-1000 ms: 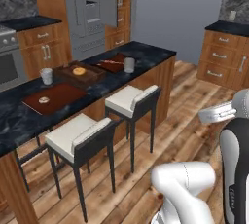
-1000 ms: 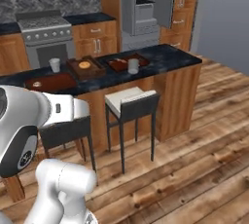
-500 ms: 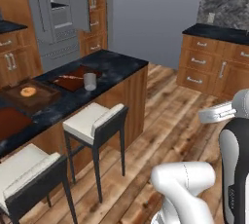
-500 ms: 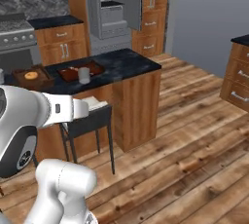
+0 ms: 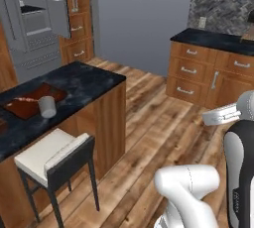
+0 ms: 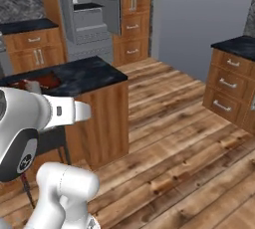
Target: Take the cupcakes from the fridge and place them on the empty tray on the dining counter.
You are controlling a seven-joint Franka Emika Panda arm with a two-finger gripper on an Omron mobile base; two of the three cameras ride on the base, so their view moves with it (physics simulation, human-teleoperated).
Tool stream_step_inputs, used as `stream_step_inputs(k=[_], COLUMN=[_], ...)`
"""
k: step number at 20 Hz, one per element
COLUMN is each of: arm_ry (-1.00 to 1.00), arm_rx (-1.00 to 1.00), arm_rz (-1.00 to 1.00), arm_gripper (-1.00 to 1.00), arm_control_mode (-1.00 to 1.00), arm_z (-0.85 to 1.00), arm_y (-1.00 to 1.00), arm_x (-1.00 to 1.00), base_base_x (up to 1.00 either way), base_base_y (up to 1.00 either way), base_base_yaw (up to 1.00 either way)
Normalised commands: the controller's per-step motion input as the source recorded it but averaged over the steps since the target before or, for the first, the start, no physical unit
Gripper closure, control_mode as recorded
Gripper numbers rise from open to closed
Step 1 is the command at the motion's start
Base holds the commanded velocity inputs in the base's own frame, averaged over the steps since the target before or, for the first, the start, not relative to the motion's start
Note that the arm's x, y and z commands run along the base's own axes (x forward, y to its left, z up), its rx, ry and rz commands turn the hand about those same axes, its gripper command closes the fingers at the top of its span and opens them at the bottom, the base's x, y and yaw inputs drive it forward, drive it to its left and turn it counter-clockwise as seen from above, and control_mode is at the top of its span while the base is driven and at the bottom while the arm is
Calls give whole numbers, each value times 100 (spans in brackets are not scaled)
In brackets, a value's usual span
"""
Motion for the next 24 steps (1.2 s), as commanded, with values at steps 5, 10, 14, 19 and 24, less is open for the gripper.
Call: stream_step_inputs(k=[5,10,14,19,24], arm_ry=[0,0,0,0,0], arm_rx=[0,0,0,0,0], arm_rz=[0,0,0,0,0], arm_gripper=[-100,-100,-100,-100,-100], arm_control_mode=[100,100,100,100,100], arm_z=[0,0,0,0,0], arm_y=[0,0,0,0,0], arm_x=[0,0,0,0,0], base_base_x=[100,100,100,100,100], base_base_y=[-100,-100,-100,-100,-100], base_base_yaw=[-1,0,0,0,10])
